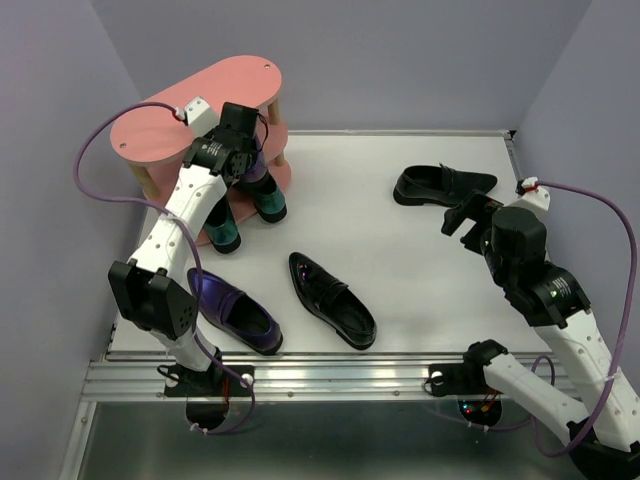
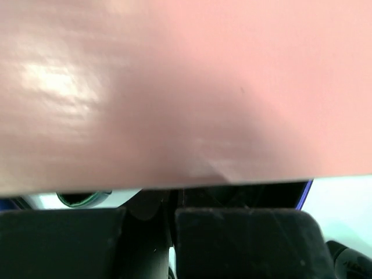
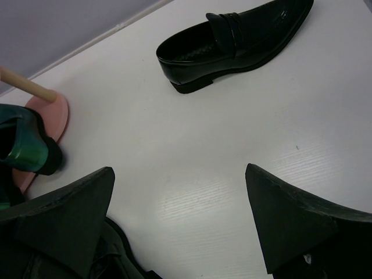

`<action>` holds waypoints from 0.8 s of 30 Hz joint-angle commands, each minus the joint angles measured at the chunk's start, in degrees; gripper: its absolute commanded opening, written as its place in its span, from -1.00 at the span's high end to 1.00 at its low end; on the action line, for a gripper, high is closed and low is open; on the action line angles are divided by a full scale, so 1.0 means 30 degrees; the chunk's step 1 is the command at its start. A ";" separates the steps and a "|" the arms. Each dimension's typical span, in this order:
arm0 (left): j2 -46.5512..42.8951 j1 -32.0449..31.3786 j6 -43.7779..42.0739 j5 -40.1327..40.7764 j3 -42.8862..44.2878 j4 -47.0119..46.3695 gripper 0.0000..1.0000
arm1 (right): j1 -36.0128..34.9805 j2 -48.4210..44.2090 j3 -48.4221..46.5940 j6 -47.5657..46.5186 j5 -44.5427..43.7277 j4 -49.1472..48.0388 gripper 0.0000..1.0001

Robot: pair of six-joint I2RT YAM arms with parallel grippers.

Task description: Place and organize the shoes onto the shoe shelf

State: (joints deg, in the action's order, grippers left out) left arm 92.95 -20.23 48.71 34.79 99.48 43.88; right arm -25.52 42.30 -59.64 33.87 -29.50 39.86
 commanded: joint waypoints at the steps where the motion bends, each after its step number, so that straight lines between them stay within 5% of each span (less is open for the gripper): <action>1: -0.0193 0.0326 0.0229 0.1588 0.1555 -0.2819 1.00 | 0.0127 -0.0185 -0.0600 -0.0157 -0.0070 -0.0307 -1.00; 24: 0.1829 0.0883 0.1547 0.1472 0.1849 -0.3229 1.00 | 0.0127 -0.0273 -0.0541 -0.0039 -0.0158 -0.0043 -1.00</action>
State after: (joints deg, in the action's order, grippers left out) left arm 96.66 -19.44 49.78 37.23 102.37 41.82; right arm -25.52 41.98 -59.64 33.89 -29.50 40.40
